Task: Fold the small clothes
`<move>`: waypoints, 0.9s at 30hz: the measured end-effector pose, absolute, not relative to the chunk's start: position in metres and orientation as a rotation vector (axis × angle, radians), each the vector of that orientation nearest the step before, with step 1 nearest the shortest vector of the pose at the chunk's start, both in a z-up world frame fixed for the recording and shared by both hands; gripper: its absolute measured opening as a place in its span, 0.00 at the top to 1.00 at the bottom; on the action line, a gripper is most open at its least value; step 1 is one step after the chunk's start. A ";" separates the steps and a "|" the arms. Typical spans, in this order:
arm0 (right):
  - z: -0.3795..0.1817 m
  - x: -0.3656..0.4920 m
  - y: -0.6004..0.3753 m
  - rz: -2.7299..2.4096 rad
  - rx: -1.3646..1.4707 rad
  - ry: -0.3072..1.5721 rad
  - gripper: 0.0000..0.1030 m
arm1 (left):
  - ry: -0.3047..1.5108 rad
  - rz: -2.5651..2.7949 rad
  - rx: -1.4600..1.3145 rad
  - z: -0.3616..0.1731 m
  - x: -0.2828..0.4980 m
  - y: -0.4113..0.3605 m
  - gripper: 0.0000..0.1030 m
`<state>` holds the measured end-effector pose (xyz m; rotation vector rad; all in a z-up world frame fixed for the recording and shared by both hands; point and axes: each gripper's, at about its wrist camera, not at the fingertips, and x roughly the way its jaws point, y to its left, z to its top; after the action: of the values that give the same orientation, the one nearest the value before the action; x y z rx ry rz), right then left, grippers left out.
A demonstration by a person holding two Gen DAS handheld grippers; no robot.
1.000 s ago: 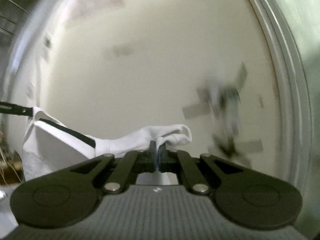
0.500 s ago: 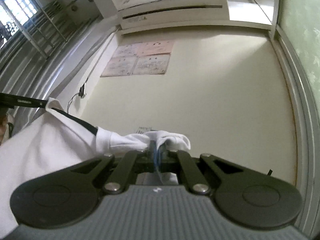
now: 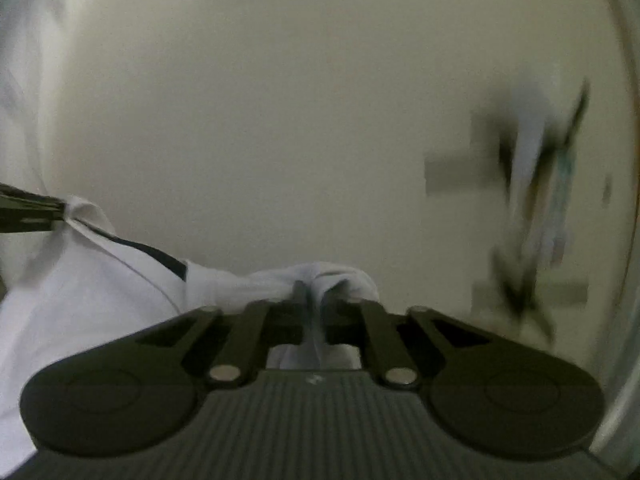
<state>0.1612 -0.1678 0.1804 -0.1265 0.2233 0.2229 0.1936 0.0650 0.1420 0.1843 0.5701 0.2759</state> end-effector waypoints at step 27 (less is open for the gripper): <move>0.039 0.090 -0.328 -0.083 -0.138 0.593 0.95 | 0.710 0.239 0.136 0.041 0.086 0.206 0.45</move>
<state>0.0903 -0.3276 0.0388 -0.1378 0.5935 -0.0831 0.0855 0.2063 0.0408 0.1362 0.7100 0.2386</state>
